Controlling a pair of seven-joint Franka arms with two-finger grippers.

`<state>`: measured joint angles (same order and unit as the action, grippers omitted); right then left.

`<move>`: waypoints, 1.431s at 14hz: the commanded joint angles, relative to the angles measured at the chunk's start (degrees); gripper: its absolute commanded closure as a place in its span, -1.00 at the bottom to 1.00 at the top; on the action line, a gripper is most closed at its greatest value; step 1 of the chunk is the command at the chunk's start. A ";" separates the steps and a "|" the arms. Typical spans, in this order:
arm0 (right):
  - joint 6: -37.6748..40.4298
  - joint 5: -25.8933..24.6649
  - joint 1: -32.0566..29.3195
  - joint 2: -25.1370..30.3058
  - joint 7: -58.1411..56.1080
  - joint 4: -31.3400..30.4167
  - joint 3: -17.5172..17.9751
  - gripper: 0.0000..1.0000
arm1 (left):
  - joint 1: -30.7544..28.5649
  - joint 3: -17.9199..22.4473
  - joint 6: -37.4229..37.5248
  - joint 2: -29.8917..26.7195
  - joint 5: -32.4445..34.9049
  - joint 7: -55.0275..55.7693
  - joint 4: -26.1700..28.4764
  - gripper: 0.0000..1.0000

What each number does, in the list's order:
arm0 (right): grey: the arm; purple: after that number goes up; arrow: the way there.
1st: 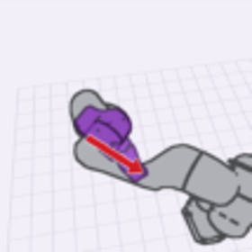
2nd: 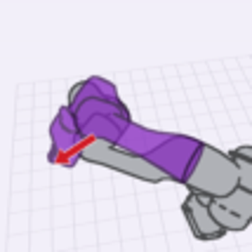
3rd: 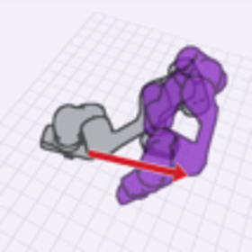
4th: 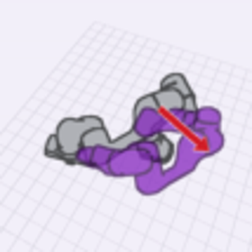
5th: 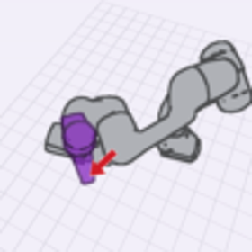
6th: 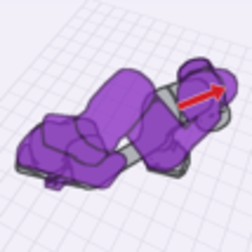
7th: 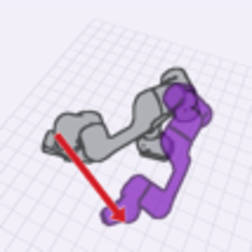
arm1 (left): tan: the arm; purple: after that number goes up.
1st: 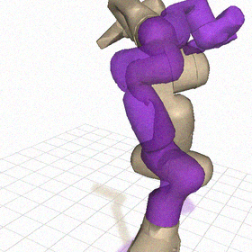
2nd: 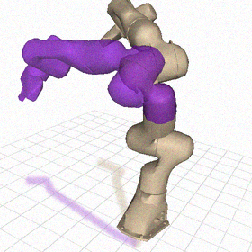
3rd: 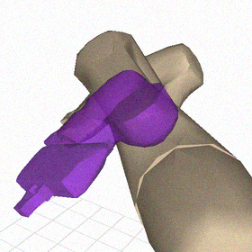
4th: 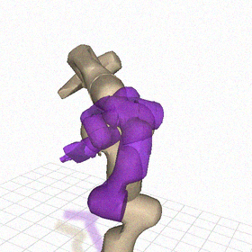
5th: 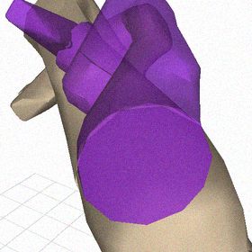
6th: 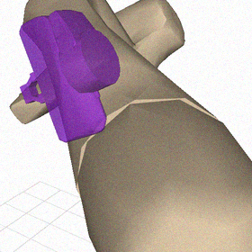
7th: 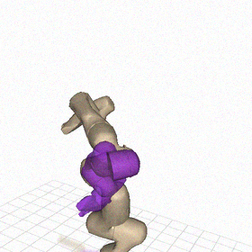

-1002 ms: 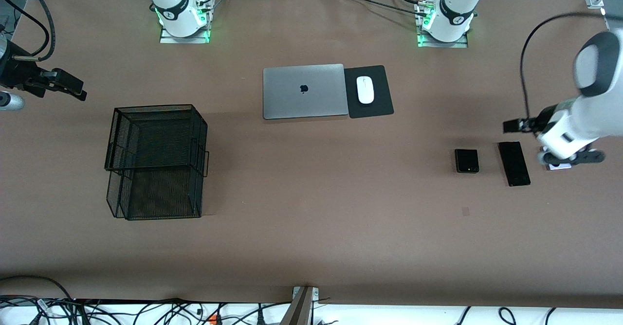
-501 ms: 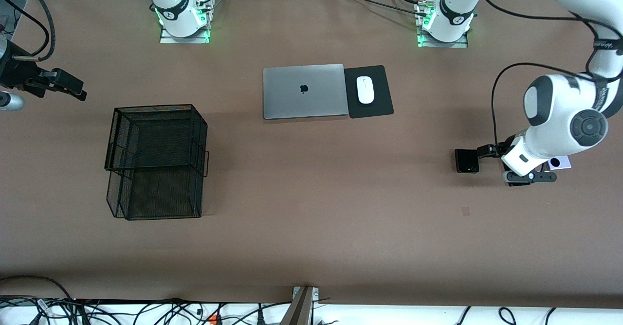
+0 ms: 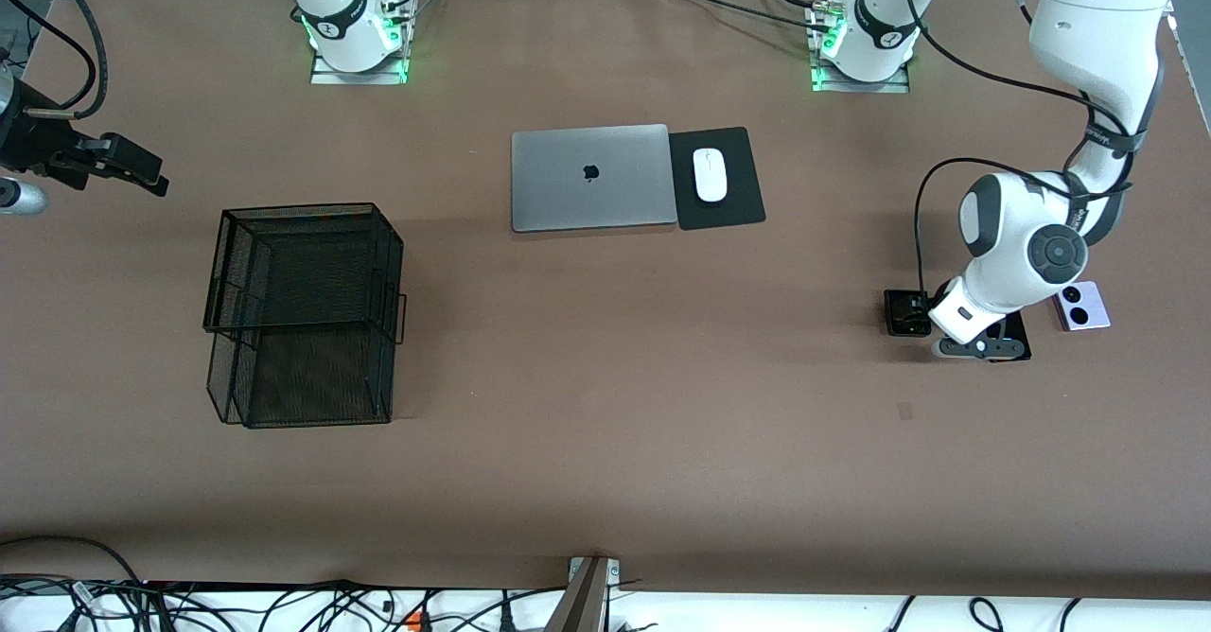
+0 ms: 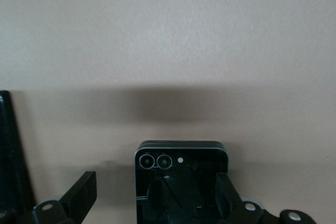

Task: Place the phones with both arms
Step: 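Grasp and lift the small black flip phone with the left gripper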

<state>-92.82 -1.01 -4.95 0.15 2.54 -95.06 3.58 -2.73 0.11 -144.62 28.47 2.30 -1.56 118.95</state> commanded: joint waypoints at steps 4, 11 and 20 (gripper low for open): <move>-0.08 0.57 -0.68 0.55 -0.17 -0.03 0.46 -1.00 | -0.26 -1.25 -1.63 -0.78 -0.80 -1.51 1.37 -1.00; -0.08 0.57 -0.68 0.55 -0.26 -0.12 0.46 -1.00 | -0.26 -1.25 -1.63 1.15 -0.89 -1.42 1.81 -1.00; 0.00 0.49 -0.68 0.55 -0.26 -0.12 0.46 -1.00 | -0.08 -1.51 2.13 -0.77 -0.80 -1.25 0.23 0.12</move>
<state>-92.82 -1.01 -4.95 0.15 2.54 -95.07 3.59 -2.72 -0.97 -145.10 29.38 2.30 -1.60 120.24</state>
